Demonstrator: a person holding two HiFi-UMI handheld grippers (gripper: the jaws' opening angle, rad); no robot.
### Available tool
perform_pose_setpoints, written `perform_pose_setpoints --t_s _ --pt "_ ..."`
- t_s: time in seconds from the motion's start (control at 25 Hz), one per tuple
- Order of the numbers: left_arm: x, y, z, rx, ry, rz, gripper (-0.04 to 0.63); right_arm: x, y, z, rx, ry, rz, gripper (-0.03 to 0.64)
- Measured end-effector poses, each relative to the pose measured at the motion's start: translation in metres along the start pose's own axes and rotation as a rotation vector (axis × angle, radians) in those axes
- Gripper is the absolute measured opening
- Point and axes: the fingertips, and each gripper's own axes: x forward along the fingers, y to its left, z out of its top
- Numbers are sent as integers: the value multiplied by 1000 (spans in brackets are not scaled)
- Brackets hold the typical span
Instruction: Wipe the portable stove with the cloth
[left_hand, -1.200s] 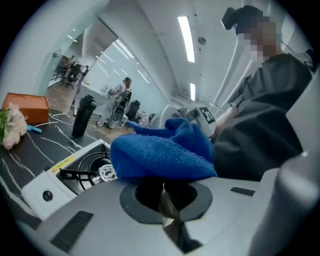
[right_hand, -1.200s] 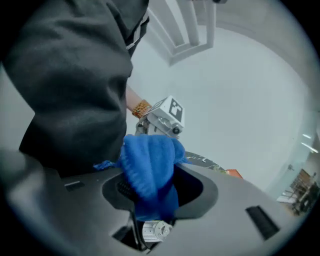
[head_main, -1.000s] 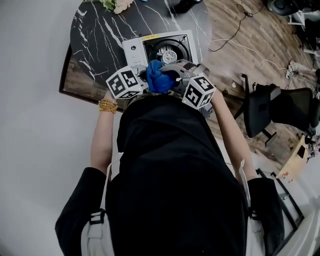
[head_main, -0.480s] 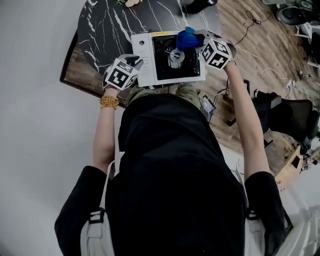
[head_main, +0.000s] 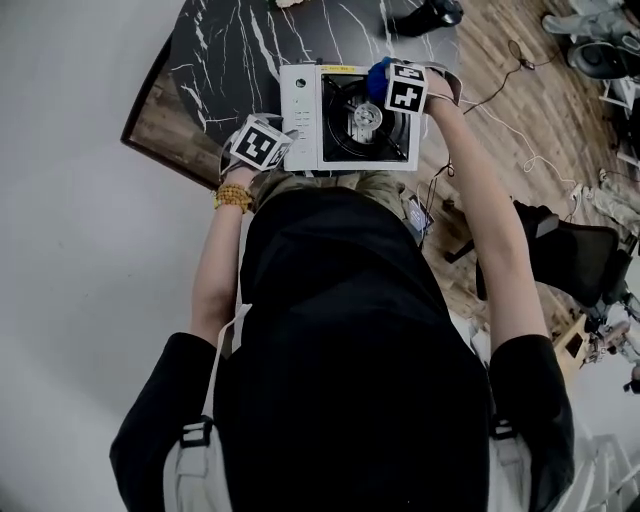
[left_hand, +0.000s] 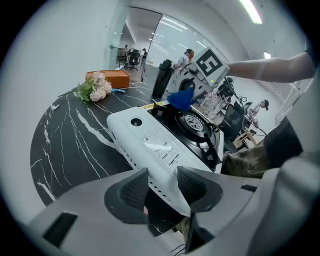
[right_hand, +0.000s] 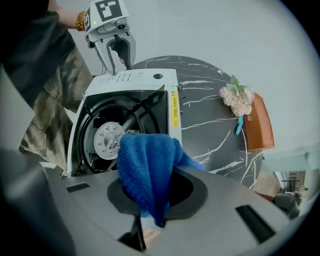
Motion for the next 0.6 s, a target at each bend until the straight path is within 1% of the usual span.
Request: perform_pose_setpoints --t_s 0.12,0.24,0.32,0.4,0.44,0.48,0.56,0.6 --pt "-1 5 -1 -4 8 2 195 0 -1 3 -31 19 7 51" --pt "2 6 1 -25 -4 -24 196 2 -1 14 -54 -3 3 51" --pt "3 7 2 -41 -3 -28 196 3 -1 33 -63 -44 -7 49" --pt "3 7 2 -50 2 -28 199 5 0 60 -88 -84 -21 49" --pt "3 7 2 -49 4 -29 199 6 1 72 -116 -79 -26 49" --pt "3 7 3 -47 6 -31 201 8 1 80 -157 -50 -26 49" --pt "3 9 4 -43 14 -35 201 11 1 84 -233 28 -15 49" --pt "4 10 4 -41 20 -33 204 12 1 84 -246 46 -9 49"
